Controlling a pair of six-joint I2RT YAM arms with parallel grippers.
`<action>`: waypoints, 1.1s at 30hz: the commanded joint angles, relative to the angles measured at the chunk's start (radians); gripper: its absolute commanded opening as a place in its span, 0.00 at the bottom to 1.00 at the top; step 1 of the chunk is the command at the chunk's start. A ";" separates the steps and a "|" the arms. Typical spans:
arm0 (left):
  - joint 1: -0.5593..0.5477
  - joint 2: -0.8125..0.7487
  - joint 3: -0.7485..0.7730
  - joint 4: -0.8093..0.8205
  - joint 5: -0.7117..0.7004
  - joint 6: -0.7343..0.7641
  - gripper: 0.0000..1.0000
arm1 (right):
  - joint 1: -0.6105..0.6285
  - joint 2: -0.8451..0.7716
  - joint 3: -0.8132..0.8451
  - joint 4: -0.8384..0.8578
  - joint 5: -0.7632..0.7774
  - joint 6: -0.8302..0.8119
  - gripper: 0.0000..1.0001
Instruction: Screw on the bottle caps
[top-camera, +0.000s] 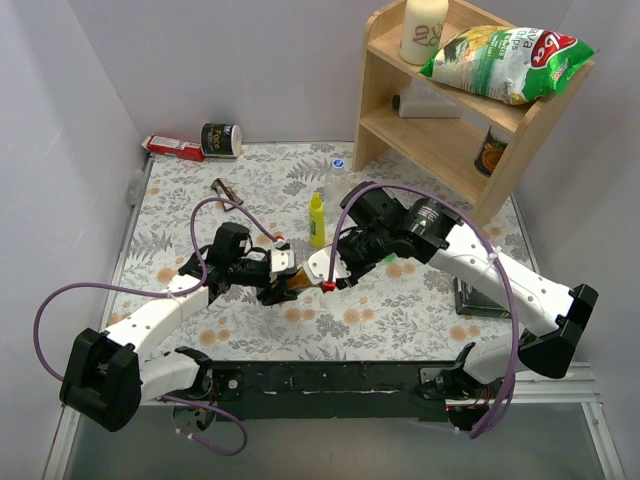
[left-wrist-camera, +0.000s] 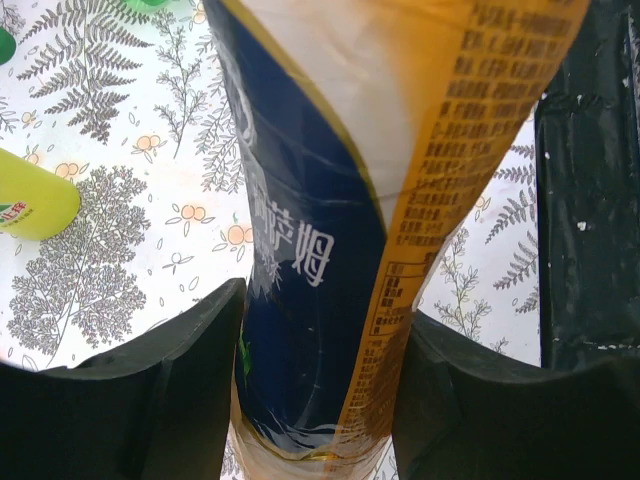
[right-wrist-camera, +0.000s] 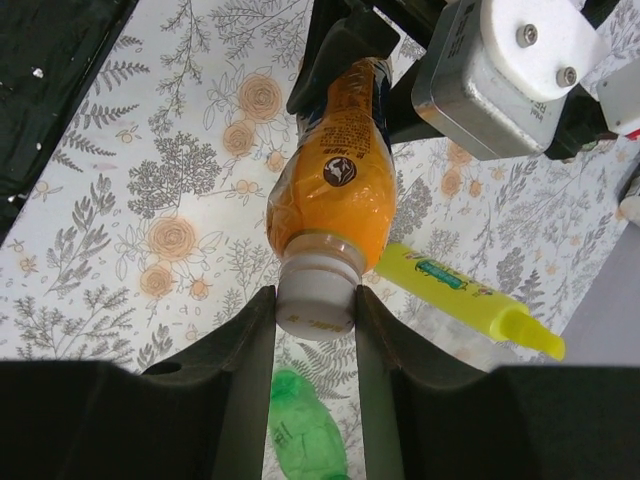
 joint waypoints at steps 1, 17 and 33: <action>-0.005 -0.018 -0.002 0.118 0.003 -0.050 0.00 | -0.019 0.086 0.139 -0.074 -0.025 0.160 0.11; -0.027 -0.129 -0.067 0.400 -0.282 -0.672 0.00 | -0.320 0.236 0.411 0.199 -0.381 0.844 0.84; -0.024 -0.112 0.122 0.143 -0.212 -0.605 0.00 | -0.386 0.140 -0.045 1.122 -0.648 1.395 0.93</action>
